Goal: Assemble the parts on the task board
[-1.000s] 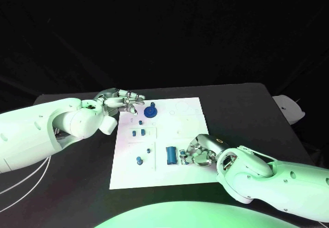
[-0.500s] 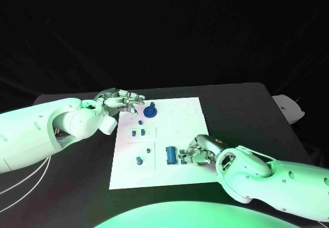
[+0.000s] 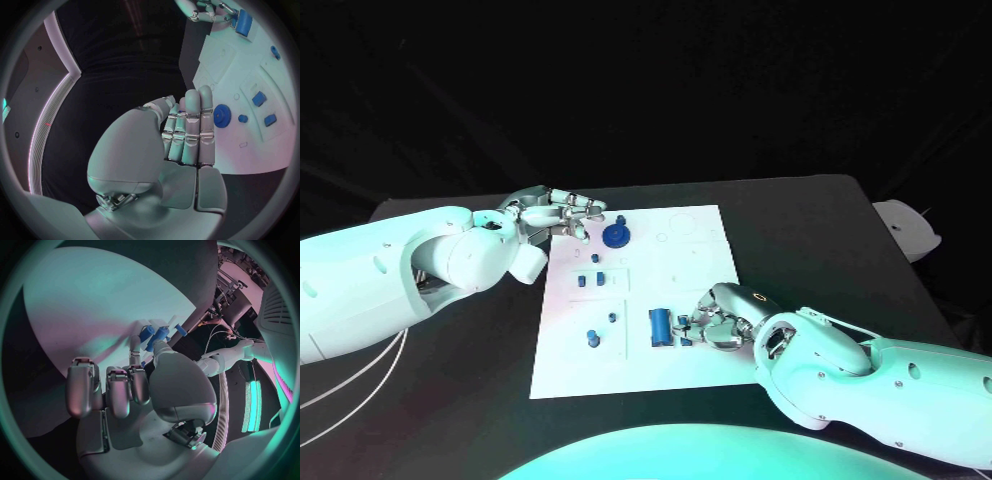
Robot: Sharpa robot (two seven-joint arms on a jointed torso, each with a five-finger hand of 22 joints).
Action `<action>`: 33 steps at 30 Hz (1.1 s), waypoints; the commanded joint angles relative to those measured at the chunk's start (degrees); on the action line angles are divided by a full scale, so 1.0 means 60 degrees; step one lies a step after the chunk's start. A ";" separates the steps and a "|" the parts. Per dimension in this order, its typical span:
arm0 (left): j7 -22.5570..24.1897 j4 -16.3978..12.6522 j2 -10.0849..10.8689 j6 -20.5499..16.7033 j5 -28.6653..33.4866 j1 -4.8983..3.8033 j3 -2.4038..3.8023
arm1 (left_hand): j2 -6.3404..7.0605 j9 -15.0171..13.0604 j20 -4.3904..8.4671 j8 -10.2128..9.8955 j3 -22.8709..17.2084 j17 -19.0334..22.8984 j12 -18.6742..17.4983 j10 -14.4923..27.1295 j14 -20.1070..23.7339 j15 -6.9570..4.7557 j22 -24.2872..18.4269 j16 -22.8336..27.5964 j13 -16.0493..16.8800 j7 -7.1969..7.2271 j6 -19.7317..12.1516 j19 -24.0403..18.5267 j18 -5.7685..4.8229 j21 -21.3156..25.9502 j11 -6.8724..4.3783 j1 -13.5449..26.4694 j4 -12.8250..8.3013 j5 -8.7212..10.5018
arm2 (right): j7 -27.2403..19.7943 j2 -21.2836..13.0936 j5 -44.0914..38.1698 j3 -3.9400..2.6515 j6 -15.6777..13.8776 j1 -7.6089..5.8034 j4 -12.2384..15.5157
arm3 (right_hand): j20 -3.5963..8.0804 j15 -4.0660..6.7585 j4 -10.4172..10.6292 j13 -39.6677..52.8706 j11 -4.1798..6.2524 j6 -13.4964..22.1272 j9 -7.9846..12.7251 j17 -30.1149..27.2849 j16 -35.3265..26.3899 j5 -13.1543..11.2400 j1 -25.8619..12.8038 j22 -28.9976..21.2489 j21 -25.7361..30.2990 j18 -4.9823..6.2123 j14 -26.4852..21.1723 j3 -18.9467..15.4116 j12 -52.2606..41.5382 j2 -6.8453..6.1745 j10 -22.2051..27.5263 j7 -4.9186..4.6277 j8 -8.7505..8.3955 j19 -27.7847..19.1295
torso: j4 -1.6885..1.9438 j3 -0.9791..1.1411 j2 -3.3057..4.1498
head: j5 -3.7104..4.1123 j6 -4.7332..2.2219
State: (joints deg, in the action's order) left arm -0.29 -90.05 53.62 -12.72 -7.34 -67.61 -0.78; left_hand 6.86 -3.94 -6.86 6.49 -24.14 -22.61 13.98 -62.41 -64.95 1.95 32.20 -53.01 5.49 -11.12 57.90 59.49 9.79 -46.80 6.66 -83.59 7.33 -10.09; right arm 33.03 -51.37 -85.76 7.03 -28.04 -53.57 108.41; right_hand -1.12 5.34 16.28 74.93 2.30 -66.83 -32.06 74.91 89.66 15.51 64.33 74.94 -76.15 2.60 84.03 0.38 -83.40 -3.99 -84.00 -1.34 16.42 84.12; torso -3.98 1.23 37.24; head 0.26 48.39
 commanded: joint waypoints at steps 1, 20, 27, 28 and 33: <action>0.0025 -0.0011 -0.0015 0.0176 0.0032 -0.0008 0.0006 | -0.0060 0.0007 -0.0033 -0.0024 -0.0044 0.0013 0.0011 0.0059 0.0016 0.0022 0.0013 0.0027 -0.0009 0.0004 -0.0049 0.0033 0.0126 -0.0030 0.0013 0.0039 -0.0023 -0.0030 | -0.0189 -0.0101 -0.0243 0.0000 -0.0100 0.0012 0.0112 | 0.0068 0.0074 -0.0021 0.1883 0.0057 0.0072 -0.0028 0.2503 0.0051 0.0047 0.0142 0.1960 -0.0007 -0.0016 0.0993 -0.0103 0.0003 0.0094 -0.0647 0.0011 0.0053 0.0358 | -0.0003 0.0001 -0.0001 | 0.0006 -0.0004; 0.0036 0.0004 0.0000 0.0175 0.0032 -0.0007 0.0005 | -0.0058 0.0006 -0.0034 -0.0021 -0.0052 0.0013 0.0015 0.0059 0.0017 0.0022 0.0014 0.0026 -0.0009 0.0003 -0.0049 0.0033 0.0127 -0.0031 0.0013 0.0033 -0.0031 -0.0030 | -0.0318 -0.0836 -0.0080 0.0003 0.1171 0.0041 0.0802 | 0.0082 0.0091 -0.0354 0.1890 0.0077 0.0142 -0.0101 0.2497 0.0047 0.0405 0.1051 0.1957 0.0006 -0.0014 0.0991 -0.0324 0.0008 0.0129 -0.0646 0.0032 0.0100 0.0353 | 0.0002 0.0004 0.0001 | -0.0009 0.0019; 0.0027 0.0009 -0.0012 0.0162 0.0032 -0.0007 0.0005 | -0.0060 0.0004 -0.0035 -0.0019 -0.0057 0.0014 0.0018 0.0059 0.0017 0.0022 0.0014 0.0025 -0.0009 0.0003 -0.0047 0.0033 0.0127 -0.0032 0.0014 0.0032 -0.0033 -0.0031 | -0.0251 -0.0793 -0.0074 0.0003 0.1181 0.0045 0.0706 | 0.0083 0.0091 -0.0332 0.1891 0.0075 0.0137 -0.0106 0.2502 0.0050 0.0392 0.1078 0.1958 0.0002 -0.0015 0.0992 -0.0330 0.0007 0.0229 -0.0646 0.0029 0.0105 0.0354 | 0.0016 -0.0001 0.0006 | 0.0011 0.0015; 0.0026 0.0009 -0.0015 0.0163 0.0032 -0.0007 0.0005 | -0.0060 0.0004 -0.0035 -0.0019 -0.0057 0.0014 0.0018 0.0059 0.0017 0.0022 0.0014 0.0025 -0.0009 0.0003 -0.0047 0.0033 0.0127 -0.0032 0.0014 0.0032 -0.0033 -0.0031 | -0.0243 -0.0779 -0.0074 0.0003 0.1172 0.0045 0.0683 | 0.0083 0.0091 -0.0331 0.1891 0.0075 0.0137 -0.0106 0.2502 0.0050 0.0392 0.1078 0.1958 0.0002 -0.0015 0.0992 -0.0330 0.0007 0.0231 -0.0646 0.0029 0.0105 0.0354 | 0.0011 -0.0004 0.0005 | 0.0007 0.0023; 0.0018 0.0018 -0.0018 0.0159 0.0032 -0.0008 0.0005 | -0.0061 0.0004 -0.0035 -0.0018 -0.0060 0.0014 0.0020 0.0059 0.0018 0.0022 0.0015 0.0025 -0.0009 0.0003 -0.0047 0.0033 0.0128 -0.0032 0.0014 0.0031 -0.0035 -0.0031 | -0.0224 -0.0683 -0.0130 0.0002 0.1068 0.0045 0.0587 | 0.0083 0.0091 -0.0313 0.1889 0.0076 0.0137 -0.0108 0.2497 0.0047 0.0403 0.1097 0.1954 0.0019 -0.0012 0.0991 -0.0334 0.0011 0.0304 -0.0645 0.0031 0.0108 0.0350 | 0.0010 0.0001 0.0015 | 0.0006 0.0030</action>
State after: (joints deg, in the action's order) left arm -0.34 -89.92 53.62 -12.57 -7.34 -67.62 -0.78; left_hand 6.86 -3.94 -6.86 6.49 -24.29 -22.61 13.98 -62.42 -64.95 1.95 32.20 -53.01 5.51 -11.12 57.91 59.49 9.78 -46.80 6.66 -83.59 7.17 -10.09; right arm 31.70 -55.57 -86.02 7.04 -22.26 -53.37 112.00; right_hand -0.91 5.33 14.38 74.94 2.29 -66.21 -32.62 74.90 89.66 18.09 70.67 74.92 -76.16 2.60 84.03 -1.49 -83.41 -2.66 -84.00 -1.13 16.84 83.91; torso -3.91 1.23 37.29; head 0.31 48.54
